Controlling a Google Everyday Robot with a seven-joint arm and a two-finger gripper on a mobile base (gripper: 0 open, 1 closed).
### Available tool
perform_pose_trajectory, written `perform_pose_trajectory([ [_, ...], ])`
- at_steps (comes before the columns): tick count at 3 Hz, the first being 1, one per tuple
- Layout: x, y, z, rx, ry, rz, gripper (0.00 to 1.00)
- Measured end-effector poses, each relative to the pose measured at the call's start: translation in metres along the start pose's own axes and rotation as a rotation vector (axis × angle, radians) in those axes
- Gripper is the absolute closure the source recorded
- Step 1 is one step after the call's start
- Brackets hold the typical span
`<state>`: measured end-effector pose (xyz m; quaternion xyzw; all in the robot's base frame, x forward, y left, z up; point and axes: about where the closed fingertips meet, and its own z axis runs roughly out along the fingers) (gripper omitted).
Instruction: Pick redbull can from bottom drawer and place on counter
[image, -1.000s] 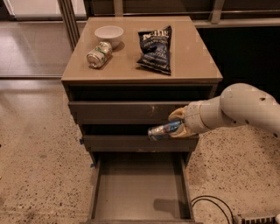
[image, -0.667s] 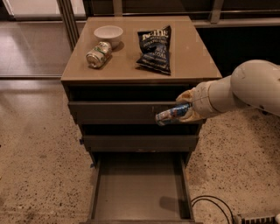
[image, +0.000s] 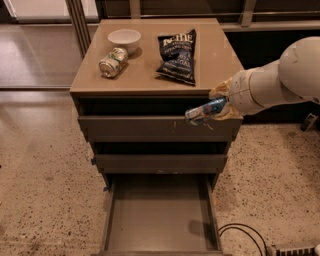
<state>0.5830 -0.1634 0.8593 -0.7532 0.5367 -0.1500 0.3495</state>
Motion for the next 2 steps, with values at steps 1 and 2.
perform_pose_trajectory([
  [1,0.01,-0.017,0.007,0.033,0.006,0.007,1.0],
  [2,0.028,-0.04,0.02,0.083,0.014,0.04,1.0],
])
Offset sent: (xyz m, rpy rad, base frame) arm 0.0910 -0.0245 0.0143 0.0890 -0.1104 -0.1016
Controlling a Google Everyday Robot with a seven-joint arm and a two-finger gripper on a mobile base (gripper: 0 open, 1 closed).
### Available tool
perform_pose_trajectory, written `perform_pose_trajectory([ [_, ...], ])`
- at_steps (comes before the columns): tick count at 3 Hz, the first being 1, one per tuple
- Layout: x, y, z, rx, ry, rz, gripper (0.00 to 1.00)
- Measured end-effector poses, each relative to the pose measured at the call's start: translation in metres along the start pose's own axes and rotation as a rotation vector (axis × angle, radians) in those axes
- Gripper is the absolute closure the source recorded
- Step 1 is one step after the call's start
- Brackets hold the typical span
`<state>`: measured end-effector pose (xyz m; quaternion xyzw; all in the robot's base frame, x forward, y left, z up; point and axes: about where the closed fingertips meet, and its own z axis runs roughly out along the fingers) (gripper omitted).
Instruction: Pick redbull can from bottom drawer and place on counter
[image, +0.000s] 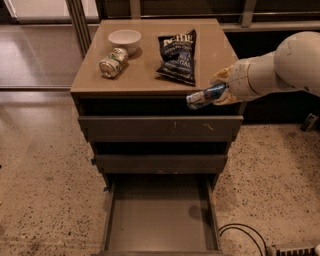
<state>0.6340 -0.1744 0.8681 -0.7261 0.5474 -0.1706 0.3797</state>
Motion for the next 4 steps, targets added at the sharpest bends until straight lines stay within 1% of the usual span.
perform_pose_trajectory([
  [1,0.04,-0.022,0.001,0.074,0.037,0.077,1.0],
  [2,0.075,-0.04,-0.018,0.156,0.08,0.138,1.0],
  [3,0.096,-0.05,-0.023,0.196,0.077,0.192,1.0],
  [4,0.108,-0.058,-0.007,0.209,0.04,0.262,1.0],
])
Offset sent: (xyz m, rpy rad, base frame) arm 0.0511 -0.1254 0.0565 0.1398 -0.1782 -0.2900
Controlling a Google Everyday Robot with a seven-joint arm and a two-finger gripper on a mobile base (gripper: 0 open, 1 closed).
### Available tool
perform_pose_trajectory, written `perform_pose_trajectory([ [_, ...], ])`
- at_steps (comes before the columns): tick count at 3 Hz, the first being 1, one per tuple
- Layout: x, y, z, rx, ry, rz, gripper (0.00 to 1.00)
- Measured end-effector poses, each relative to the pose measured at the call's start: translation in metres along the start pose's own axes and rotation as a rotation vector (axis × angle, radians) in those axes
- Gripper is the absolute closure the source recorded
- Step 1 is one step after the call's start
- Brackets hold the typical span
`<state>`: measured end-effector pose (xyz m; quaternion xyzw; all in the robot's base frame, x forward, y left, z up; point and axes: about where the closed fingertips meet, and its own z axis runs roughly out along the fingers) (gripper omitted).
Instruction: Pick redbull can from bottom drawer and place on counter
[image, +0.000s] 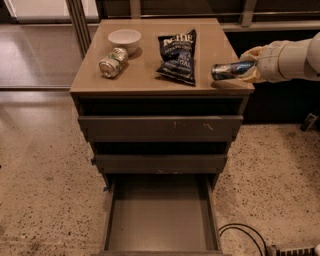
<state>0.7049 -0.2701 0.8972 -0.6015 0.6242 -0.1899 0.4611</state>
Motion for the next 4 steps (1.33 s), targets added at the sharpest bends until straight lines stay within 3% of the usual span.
perform_pose_trajectory([
  [3,0.011,-0.006,0.079,-0.072,-0.004,0.267,1.0],
  [4,0.008,-0.004,0.095,-0.098,-0.012,0.306,0.81],
])
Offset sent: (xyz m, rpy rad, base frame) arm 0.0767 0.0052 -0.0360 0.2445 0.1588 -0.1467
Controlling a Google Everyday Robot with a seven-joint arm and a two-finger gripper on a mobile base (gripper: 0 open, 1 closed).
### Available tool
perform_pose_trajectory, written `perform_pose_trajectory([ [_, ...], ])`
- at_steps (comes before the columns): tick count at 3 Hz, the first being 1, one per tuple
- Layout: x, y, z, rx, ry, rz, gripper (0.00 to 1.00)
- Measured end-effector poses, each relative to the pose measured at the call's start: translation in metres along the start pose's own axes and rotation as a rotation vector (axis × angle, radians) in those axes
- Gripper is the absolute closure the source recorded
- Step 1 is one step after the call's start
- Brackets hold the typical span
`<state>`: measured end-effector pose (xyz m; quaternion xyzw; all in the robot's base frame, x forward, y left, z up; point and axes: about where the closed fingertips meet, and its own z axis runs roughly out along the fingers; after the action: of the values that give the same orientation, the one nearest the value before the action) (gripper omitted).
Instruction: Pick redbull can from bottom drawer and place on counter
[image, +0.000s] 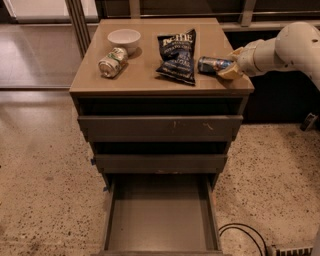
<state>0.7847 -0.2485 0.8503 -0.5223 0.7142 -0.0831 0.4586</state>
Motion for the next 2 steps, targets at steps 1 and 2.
perform_pose_trajectory([
  [1,-0.0021,0.0009,0.0082,-0.023,-0.006,0.014,0.58],
  [2,-0.0059,0.0014,0.0134,-0.046,-0.02,0.009,0.35],
])
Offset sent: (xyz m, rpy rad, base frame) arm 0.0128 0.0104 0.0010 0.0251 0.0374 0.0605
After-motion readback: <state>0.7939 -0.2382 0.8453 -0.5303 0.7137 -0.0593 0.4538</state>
